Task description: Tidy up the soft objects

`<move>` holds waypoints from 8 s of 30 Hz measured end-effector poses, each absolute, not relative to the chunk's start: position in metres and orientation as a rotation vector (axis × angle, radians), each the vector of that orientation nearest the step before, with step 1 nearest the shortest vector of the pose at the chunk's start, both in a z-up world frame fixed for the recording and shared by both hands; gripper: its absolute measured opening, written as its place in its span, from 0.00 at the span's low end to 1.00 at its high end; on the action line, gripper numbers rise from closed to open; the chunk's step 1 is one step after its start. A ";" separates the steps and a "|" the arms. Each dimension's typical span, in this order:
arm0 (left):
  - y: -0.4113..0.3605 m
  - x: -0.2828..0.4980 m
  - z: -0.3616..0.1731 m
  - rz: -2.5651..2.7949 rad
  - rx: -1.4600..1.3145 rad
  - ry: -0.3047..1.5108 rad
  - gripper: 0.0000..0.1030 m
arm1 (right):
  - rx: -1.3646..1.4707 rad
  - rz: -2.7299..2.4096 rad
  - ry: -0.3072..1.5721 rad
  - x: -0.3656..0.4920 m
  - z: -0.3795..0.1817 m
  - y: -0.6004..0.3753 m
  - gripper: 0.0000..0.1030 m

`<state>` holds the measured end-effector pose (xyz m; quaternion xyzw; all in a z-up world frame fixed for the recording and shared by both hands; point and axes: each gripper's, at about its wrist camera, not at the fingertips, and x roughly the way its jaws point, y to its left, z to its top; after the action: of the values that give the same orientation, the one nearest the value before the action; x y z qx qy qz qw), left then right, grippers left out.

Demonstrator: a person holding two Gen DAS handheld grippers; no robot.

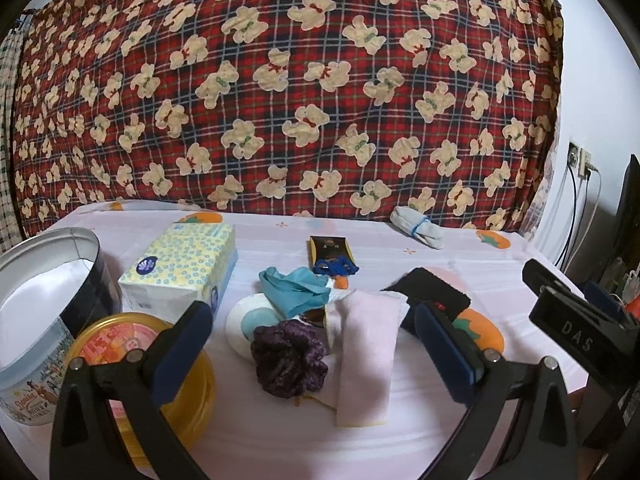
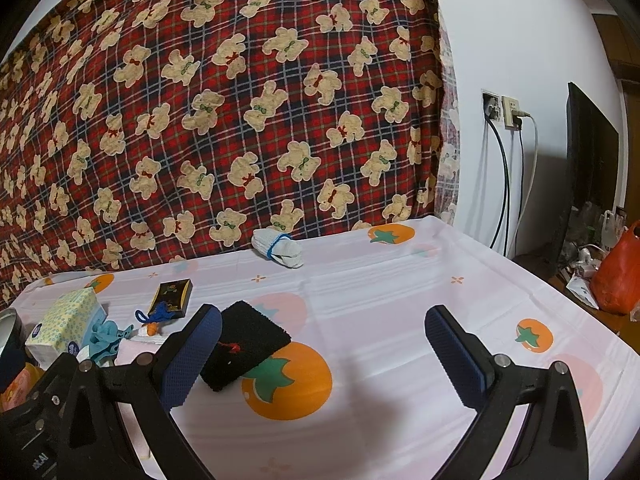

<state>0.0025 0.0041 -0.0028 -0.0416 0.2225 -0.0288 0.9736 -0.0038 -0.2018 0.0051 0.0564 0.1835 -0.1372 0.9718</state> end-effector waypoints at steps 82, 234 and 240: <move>0.125 -0.037 0.025 -0.196 -0.276 0.399 0.16 | 0.001 0.269 0.766 0.080 -0.034 -0.104 0.11; 0.161 -0.050 -0.003 0.223 -0.077 0.480 0.99 | 0.163 0.066 0.445 -0.014 -0.007 -0.021 0.78; 0.141 -0.048 -0.003 0.195 -0.053 0.481 0.99 | 0.178 0.024 0.455 -0.014 -0.007 -0.043 0.78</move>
<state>-0.0479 0.1406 -0.0028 -0.0264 0.2377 0.0964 0.9662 -0.0135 -0.0435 -0.0071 0.0882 0.2251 0.0117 0.9703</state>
